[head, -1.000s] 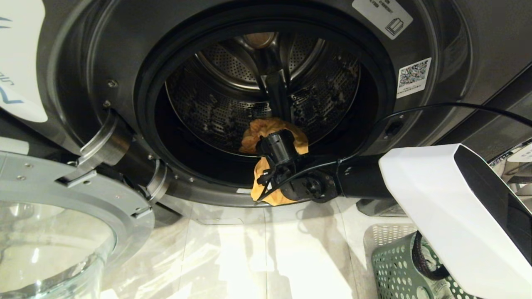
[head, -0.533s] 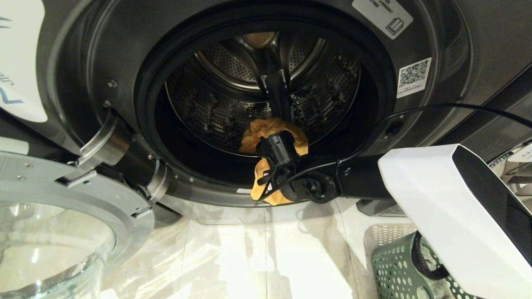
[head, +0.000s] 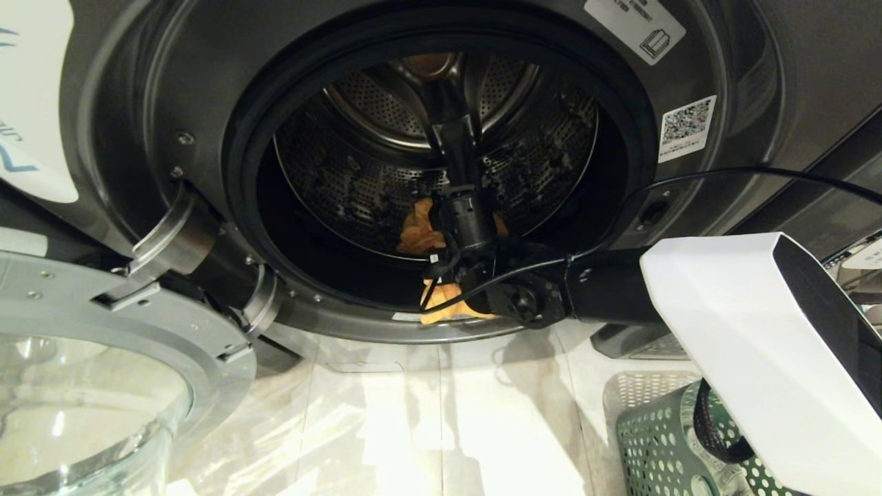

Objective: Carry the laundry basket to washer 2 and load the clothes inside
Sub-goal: Place the clothes into the washing machine

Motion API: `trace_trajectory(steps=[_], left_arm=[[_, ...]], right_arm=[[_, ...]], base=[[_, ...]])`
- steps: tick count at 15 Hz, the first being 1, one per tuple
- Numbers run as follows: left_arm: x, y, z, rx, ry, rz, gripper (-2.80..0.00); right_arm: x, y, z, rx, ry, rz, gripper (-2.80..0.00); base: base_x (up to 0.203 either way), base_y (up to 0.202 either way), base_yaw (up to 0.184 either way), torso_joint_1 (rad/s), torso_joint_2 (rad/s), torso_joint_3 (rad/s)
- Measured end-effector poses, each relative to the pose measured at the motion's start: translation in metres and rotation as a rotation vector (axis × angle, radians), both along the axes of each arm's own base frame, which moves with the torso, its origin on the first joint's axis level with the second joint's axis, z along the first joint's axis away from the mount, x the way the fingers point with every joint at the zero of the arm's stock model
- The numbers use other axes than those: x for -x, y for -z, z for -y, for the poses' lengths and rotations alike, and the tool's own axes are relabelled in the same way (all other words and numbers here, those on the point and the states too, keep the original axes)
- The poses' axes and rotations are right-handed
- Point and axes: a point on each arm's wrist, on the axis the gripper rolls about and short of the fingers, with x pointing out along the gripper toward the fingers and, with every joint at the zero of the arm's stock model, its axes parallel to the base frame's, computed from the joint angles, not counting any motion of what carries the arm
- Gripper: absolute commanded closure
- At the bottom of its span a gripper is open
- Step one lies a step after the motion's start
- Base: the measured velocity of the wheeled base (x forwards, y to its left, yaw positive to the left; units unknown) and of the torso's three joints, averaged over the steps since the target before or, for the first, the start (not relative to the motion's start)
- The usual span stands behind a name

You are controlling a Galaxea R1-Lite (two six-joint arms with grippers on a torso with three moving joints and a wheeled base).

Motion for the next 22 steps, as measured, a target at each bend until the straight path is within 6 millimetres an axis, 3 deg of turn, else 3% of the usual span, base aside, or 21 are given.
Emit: trace_trajectory(steps=[4,7,11,12,20,22], left_arm=[[0.0,0.0,0.0,0.0,0.0,0.0,0.0],[0.0,0.0,0.0,0.0,0.0,0.0,0.0],[0.0,0.0,0.0,0.0,0.0,0.0,0.0],[0.0,0.0,0.0,0.0,0.0,0.0,0.0],[0.0,0.0,0.0,0.0,0.0,0.0,0.0],[0.0,0.0,0.0,0.0,0.0,0.0,0.0]], right_arm=[[-0.005,-0.019,-0.007,-0.056,-0.015,0.232,0.0],[-0.008,-0.025,-0.01,0.033,-0.018,0.397,0.0],[-0.013,-0.028,-0.003,0.053,0.003,0.416,0.0],[-0.014,-0.03,-0.001,0.051,0.005,0.419,-2.8],[-0.013,-0.031,0.001,0.064,0.001,0.407,-2.8],[-0.01,-0.023,0.001,0.091,-0.013,0.355,-2.8]], base=[[0.0,0.0,0.0,0.0,0.0,0.0],[0.0,0.0,0.0,0.0,0.0,0.0],[0.0,0.0,0.0,0.0,0.0,0.0],[0.0,0.0,0.0,0.0,0.0,0.0],[0.0,0.0,0.0,0.0,0.0,0.0],[0.0,0.0,0.0,0.0,0.0,0.0]])
